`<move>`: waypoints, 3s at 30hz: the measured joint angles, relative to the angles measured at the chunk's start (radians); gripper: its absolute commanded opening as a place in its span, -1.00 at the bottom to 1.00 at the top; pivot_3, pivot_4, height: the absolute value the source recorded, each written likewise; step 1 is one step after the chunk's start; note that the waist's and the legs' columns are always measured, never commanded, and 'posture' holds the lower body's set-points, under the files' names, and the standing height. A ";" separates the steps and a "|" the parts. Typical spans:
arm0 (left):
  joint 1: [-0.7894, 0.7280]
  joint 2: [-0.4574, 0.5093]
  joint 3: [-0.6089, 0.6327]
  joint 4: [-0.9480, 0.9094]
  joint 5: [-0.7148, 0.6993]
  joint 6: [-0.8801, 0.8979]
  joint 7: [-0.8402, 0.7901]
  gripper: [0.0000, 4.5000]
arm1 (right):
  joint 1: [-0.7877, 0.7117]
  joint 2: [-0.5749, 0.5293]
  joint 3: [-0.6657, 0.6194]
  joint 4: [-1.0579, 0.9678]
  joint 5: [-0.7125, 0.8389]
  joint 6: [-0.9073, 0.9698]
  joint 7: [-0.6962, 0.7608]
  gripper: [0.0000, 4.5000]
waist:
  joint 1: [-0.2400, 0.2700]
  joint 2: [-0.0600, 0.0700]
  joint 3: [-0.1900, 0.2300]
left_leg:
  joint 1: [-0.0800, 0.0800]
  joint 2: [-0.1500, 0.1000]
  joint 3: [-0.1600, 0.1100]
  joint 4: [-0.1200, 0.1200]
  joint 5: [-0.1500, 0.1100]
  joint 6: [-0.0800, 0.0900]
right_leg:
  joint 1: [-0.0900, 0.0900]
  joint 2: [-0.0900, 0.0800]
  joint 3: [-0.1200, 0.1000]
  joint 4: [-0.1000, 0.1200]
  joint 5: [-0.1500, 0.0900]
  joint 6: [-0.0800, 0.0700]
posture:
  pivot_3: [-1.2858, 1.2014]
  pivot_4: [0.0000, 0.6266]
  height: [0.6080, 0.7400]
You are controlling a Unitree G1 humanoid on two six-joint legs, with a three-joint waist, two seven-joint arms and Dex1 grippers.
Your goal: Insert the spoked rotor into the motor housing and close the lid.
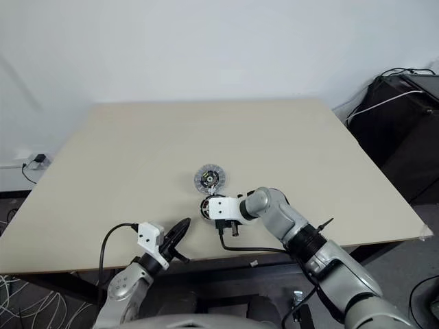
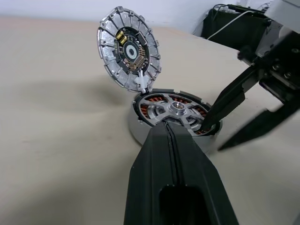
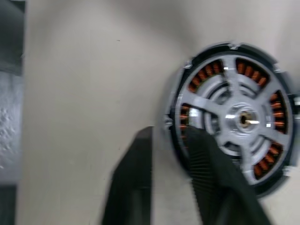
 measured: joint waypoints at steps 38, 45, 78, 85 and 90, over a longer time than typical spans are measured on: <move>-0.008 -0.009 -0.013 0.007 -0.003 0.074 -0.003 -1.00 | 0.299 0.382 -0.499 -0.563 0.339 1.072 -0.556 -0.81 | -0.002 0.001 0.001 | -0.008 -0.002 0.000 -0.002 0.000 0.000 | -0.008 0.000 0.000 0.000 0.000 0.000 | 0.03 -1.00 1.00; -0.001 -0.011 -0.013 0.007 -0.004 0.083 -0.002 -1.00 | 0.288 0.438 -0.499 -0.526 0.387 1.043 -0.607 0.15 | -0.010 0.001 0.001 | -0.007 -0.001 0.000 -0.002 0.000 0.000 | -0.008 0.002 0.000 0.001 0.000 0.000 | 0.03 -1.00 1.00; -0.006 -0.015 -0.020 0.011 -0.004 0.102 -0.002 -1.00 | 0.153 -0.192 0.023 -0.286 0.044 0.000 -0.081 0.15 | 0.000 -0.005 0.005 | -0.003 0.000 -0.001 0.003 0.000 0.002 | -0.001 0.000 -0.001 0.000 0.000 0.001 | 0.03 -1.00 1.00; 0.000 -0.018 -0.020 0.017 -0.004 0.101 -0.001 -1.00 | 0.120 -0.170 0.023 -0.204 0.002 -0.047 -0.040 0.08 | -0.001 -0.004 0.005 | -0.002 0.000 -0.001 0.003 0.000 0.002 | 0.000 -0.002 -0.001 0.000 0.000 0.001 | 0.03 -1.00 1.00; 0.007 -0.020 -0.019 0.017 -0.004 0.101 0.000 -1.00 | 0.110 -0.158 0.005 -0.180 -0.019 -0.067 -0.037 -0.52 | 0.001 -0.004 0.004 | -0.002 0.000 -0.001 0.003 0.000 0.002 | 0.000 -0.003 -0.001 0.000 0.000 0.001 | 0.03 -1.00 1.00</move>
